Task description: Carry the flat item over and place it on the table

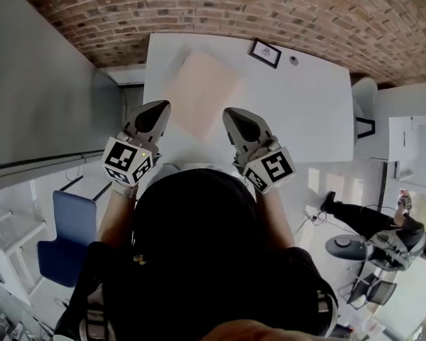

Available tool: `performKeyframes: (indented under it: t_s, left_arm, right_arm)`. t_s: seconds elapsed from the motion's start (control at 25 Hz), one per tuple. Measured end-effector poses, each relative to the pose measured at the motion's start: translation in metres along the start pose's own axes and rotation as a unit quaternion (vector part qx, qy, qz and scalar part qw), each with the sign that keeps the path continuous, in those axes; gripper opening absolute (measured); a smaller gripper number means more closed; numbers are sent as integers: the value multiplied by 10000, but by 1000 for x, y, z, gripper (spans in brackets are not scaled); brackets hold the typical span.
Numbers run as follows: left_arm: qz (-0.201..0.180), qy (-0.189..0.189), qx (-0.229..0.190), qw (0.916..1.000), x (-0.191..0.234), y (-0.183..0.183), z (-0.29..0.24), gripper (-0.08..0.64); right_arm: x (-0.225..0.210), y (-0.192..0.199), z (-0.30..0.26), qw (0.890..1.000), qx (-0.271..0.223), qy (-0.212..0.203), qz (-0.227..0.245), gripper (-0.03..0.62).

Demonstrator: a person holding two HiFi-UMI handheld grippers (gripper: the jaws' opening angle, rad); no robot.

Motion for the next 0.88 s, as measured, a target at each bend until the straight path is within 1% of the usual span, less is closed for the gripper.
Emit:
performKeyframes:
  t_s: [0.24,0.4,0.44,0.48,0.64,0.76,0.88]
  left_arm:
    - [-463,-218,-436,9977,-9,-28,18,5]
    - [-938,-490,-616,9925,-15,-42,28,5]
    - [-994,-532,-646,9915,-17,-44,29,5]
    - [-1009,-512,-673,9913,-19,-45,30,5]
    - [-1030,-186,-621,9926,-26,-43,32,3]
    - [-1004,9,-639,9929,-33,-46,30,2]
    - [-1142,-34,-586,9917,-37,-44,29,3]
  right_arm:
    - [12,-8,0,9995,-118,-229,196,11]
    - [16,-10,-1,9990,-143,-324,283,11]
    - [17,-10,-2,9988,-141,-344,318,11]
    - [18,-10,-2,9986,-149,-361,358,11]
    - [23,-12,-2,9978,-243,-415,453,11]
    - [23,-11,-2,9978,-228,-408,468,12]
    - [23,-10,-2,9979,-219,-388,480,11]
Point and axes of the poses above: the fingertips, and each gripper's own axes: z backward along the fingers, x to its left, y out of its underside, the point moved 4 cm from there along z, backward along the fingers, and after that the axes turned 3 degrees about -z, right-handed, at the moved point
